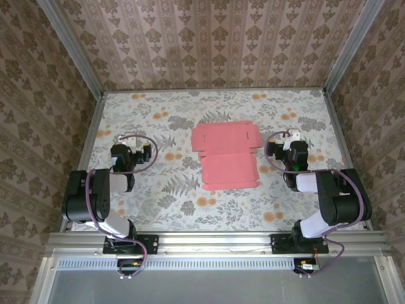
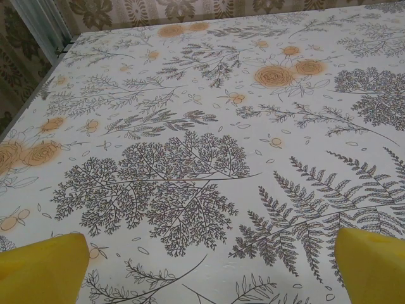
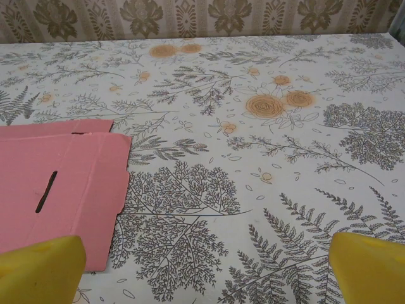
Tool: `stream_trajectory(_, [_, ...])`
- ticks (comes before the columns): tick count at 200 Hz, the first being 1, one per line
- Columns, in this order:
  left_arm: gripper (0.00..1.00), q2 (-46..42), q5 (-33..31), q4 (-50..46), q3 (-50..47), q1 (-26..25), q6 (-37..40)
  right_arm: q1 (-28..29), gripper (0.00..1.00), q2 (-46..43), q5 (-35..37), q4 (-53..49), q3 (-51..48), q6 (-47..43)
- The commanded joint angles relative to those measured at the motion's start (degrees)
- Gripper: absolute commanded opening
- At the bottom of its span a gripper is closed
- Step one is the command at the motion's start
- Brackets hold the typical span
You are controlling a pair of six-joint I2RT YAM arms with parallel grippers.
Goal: Fold the paper box
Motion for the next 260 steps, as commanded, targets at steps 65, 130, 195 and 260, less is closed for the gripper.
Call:
stream_trajectory(65, [1.0, 0.06, -0.46, 1.71, 0.9, -0.36, 0.8, 0.28, 1.0, 0.4, 0.18, 0.0, 1.12, 0.24])
stream_trajectory(130, [1.0, 0.06, -0.4, 1.66, 0.9, -0.32, 0.8, 0.31, 1.0, 0.39, 0.19, -0.06, 1.15, 0.24])
stream_trajectory(195, [1.0, 0.04, -0.4, 1.66, 0.89, -0.32, 0.75, 0.28, 1.0, 0.46, 0.17, -0.08, 1.17, 0.22])
stream_trajectory(260, [1.0, 0.03, -1.16, 1.78, 0.9, -0.36, 0.49, 0.28, 1.0, 0.45, 0.19, 0.05, 1.12, 0.24])
